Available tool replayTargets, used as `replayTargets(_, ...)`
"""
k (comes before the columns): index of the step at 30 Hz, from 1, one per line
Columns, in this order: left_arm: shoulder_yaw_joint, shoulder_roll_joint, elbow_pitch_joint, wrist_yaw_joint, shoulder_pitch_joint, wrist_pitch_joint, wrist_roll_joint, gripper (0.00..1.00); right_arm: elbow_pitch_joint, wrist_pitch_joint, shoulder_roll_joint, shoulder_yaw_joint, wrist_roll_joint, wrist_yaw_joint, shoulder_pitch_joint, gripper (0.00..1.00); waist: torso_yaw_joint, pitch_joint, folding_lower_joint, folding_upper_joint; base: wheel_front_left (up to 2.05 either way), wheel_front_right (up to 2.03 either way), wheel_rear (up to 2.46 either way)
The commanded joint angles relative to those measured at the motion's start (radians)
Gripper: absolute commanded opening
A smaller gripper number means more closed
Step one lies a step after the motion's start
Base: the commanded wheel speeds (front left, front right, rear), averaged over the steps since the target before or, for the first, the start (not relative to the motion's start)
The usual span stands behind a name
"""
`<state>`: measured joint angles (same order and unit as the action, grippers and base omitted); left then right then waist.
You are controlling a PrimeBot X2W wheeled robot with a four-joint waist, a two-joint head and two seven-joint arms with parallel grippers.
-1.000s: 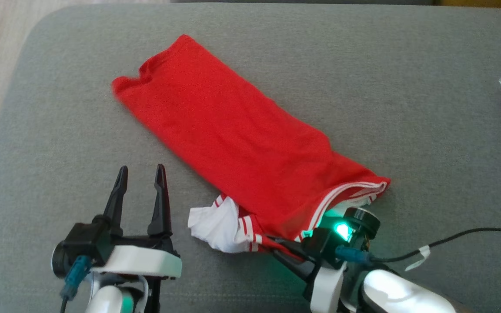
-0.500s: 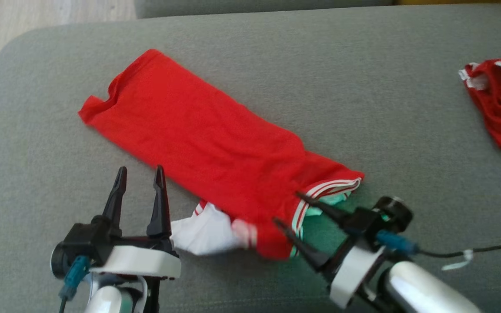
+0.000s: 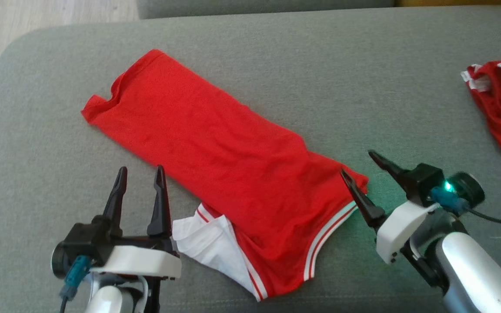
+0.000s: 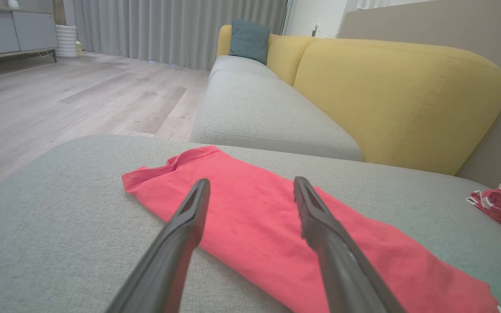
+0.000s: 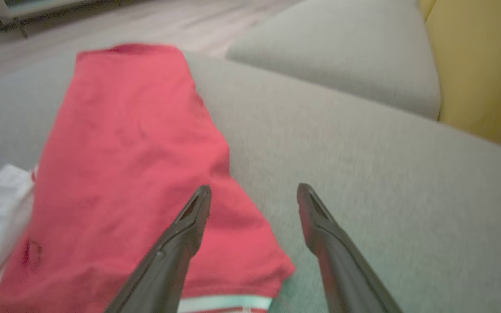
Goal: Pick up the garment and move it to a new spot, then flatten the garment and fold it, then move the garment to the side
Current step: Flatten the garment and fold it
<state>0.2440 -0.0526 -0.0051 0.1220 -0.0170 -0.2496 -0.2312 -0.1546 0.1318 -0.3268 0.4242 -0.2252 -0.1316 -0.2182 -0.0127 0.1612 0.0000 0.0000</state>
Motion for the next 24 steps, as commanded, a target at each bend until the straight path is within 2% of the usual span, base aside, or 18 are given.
replayTargets(1,-0.029,0.002,-0.038,-0.005,0.032,-0.012,-0.003,1.0,0.003,0.016,-0.012,0.009,0.004,0.001,-0.032,1.0,0.01,0.009,0.0,0.0,0.0,0.0,0.0)
replayTargets(8,-0.026,0.002,-0.034,-0.002,0.043,-0.012,-0.01,1.0,-0.194,0.081,-0.016,0.014,-0.056,0.001,-0.077,1.0,0.052,0.027,0.0,0.0,0.0,0.0,0.0)
replayTargets(14,-0.027,0.002,-0.034,0.002,0.044,-0.012,-0.014,1.0,-0.287,0.114,-0.013,0.047,-0.111,0.001,-0.102,1.0,0.074,0.029,0.0,0.0,0.0,0.0,0.0)
replayTargets(15,-0.027,0.002,-0.034,0.002,0.044,-0.012,-0.014,1.0,-0.292,0.117,-0.015,0.056,-0.12,0.001,-0.107,0.92,0.076,0.03,0.0,0.0,0.0,0.0,0.0)
replayTargets(17,-0.027,0.002,-0.037,0.003,0.044,-0.012,-0.014,1.0,-0.301,0.125,-0.019,0.072,-0.135,0.001,-0.116,0.51,0.079,0.032,0.0,0.0,0.0,0.0,0.0)
replayTargets(18,-0.027,0.002,-0.038,0.004,0.045,-0.012,-0.014,1.0,-0.304,0.127,-0.021,0.077,-0.141,0.001,-0.123,0.38,0.08,0.034,0.0,0.0,0.0,0.0,0.0)
replayTargets(19,-0.027,0.002,-0.038,0.004,0.045,-0.012,-0.014,1.0,-0.304,0.127,-0.021,0.077,-0.141,0.001,-0.123,0.38,0.08,0.034,0.0,0.0,0.0,0.0,0.0)
replayTargets(20,-0.028,0.002,-0.039,0.004,0.045,-0.012,-0.014,1.0,-0.307,0.128,-0.024,0.083,-0.146,0.001,-0.13,0.27,0.081,0.036,0.0,0.0,0.0,0.0,0.0)
replayTargets(21,-0.028,0.002,-0.041,0.004,0.046,-0.012,-0.013,1.0,-0.31,0.129,-0.027,0.088,-0.15,0.001,-0.139,0.0,0.083,0.038,0.0,0.0,0.0,0.0,0.0)
replayTargets(24,-0.029,0.002,-0.046,0.002,0.051,-0.012,-0.012,1.0,-0.315,0.124,-0.041,0.097,-0.157,0.001,-0.175,0.0,0.087,0.049,0.0,0.0,0.0,0.0,0.0)
